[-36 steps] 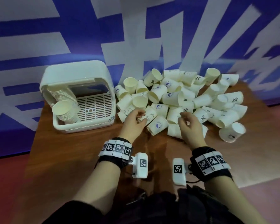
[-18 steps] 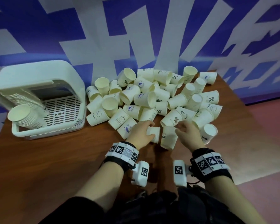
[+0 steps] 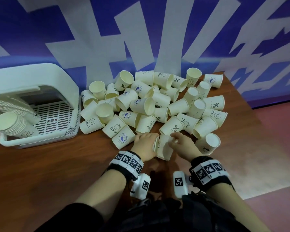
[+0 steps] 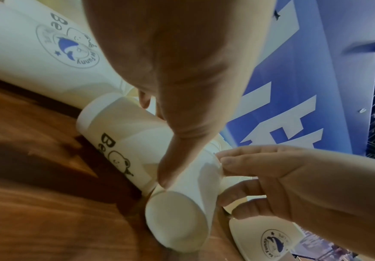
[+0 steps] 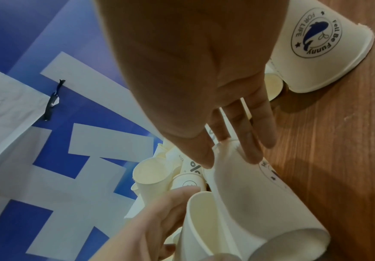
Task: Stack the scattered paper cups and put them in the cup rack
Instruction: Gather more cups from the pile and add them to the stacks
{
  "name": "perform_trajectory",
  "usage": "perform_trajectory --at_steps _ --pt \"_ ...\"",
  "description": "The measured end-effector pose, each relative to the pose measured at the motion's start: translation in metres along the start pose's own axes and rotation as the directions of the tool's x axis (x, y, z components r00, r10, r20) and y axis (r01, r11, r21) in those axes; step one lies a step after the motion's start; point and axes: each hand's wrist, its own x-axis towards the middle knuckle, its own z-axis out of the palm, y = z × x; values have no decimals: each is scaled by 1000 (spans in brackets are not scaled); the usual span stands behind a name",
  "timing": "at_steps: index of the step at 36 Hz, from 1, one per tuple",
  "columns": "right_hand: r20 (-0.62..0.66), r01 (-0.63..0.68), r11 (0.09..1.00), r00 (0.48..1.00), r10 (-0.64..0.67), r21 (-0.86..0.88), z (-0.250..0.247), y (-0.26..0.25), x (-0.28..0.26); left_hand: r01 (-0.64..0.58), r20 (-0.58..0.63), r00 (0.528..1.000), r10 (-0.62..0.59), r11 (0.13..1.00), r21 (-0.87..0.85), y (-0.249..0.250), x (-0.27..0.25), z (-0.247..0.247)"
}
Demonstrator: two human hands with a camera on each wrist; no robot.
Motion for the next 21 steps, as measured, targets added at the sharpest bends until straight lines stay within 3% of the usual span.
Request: perform_trajectory --at_steps 8,16,21 --pt "11 23 999 1000 -22 -49 -2 -1 7 -20 76 997 12 994 110 -2 3 -2" --pt "1 7 1000 1000 -7 -4 -2 -1 2 -9 66 998 -3 983 183 -2 3 -4" --pt "-63 1 1000 998 -1 -4 -6 -6 -5 15 75 997 -25 992 126 0 2 -9"
